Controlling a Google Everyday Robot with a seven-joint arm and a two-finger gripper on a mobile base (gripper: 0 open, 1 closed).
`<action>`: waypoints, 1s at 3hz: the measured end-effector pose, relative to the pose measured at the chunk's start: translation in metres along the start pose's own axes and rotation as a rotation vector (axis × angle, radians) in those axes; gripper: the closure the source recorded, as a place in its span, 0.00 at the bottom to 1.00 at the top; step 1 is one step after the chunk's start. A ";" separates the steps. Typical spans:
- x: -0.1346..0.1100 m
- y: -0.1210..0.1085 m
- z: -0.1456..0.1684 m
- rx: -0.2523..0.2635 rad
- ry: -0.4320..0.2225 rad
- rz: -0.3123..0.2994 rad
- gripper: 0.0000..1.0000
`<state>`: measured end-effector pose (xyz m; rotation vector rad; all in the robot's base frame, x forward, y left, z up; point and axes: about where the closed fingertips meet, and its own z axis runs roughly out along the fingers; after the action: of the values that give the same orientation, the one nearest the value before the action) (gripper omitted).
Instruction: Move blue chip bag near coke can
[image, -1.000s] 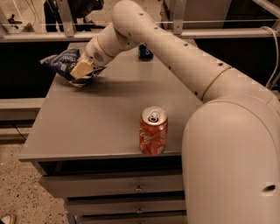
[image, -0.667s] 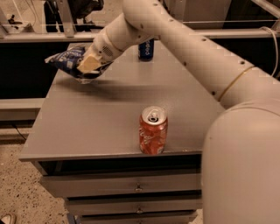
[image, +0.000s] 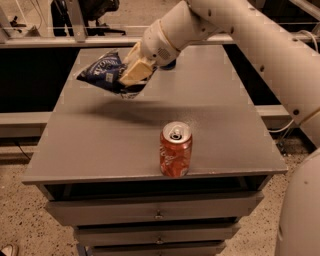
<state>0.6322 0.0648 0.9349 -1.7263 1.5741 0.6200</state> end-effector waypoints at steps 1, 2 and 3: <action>0.027 0.028 -0.027 -0.073 0.056 -0.062 1.00; 0.059 0.057 -0.052 -0.157 0.158 -0.123 1.00; 0.080 0.075 -0.060 -0.227 0.218 -0.169 1.00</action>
Offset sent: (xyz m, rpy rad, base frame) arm -0.0769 -0.1199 -0.0294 -0.3023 0.0116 0.2315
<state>0.5629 -0.0329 0.8989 -2.1330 1.5274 0.5582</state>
